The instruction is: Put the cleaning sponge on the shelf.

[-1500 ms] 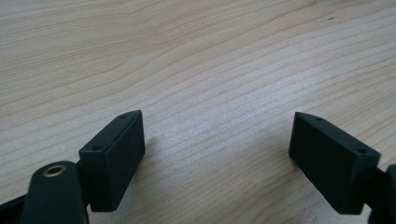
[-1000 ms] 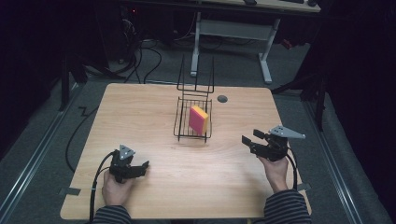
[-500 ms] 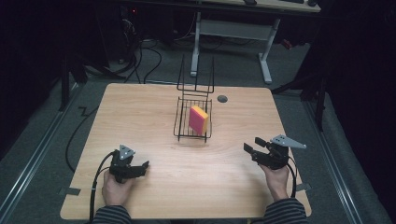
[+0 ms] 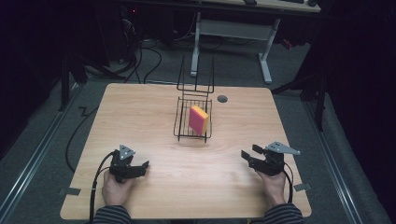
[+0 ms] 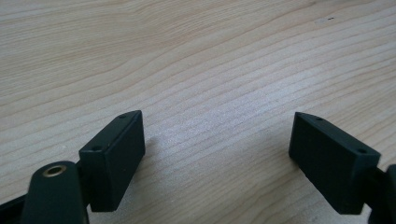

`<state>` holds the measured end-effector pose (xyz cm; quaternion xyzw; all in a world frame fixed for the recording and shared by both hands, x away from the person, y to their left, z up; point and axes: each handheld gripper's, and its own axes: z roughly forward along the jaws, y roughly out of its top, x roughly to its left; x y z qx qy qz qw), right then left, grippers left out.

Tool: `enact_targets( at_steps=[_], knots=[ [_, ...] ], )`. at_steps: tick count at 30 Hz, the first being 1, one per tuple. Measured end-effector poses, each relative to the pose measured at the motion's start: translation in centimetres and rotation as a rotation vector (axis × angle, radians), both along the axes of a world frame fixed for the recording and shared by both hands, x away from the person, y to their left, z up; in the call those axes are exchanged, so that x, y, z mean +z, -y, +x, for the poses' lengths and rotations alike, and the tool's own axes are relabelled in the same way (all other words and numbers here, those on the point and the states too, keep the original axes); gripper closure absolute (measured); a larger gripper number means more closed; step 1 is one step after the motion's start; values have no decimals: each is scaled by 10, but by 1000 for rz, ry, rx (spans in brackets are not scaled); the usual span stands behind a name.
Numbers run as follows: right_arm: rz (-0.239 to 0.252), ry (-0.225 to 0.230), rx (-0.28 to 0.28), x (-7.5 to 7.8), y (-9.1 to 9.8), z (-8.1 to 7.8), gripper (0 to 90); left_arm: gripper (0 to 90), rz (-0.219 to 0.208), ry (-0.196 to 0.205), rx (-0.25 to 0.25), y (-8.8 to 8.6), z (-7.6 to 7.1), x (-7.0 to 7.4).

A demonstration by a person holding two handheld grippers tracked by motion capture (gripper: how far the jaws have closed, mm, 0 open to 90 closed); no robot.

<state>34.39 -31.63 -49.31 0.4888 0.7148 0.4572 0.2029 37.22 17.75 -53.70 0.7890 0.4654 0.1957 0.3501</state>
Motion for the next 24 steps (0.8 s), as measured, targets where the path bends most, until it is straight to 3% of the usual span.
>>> enact_targets(
  at_steps=[20,24],
  knots=[
    [-50,-52,0,-22,-6,-2,371,189,0,0,0,0,0,0],
    [-92,-79,-3,-27,-11,-1,369,189,0,0,0,0,0,0]
  ],
)
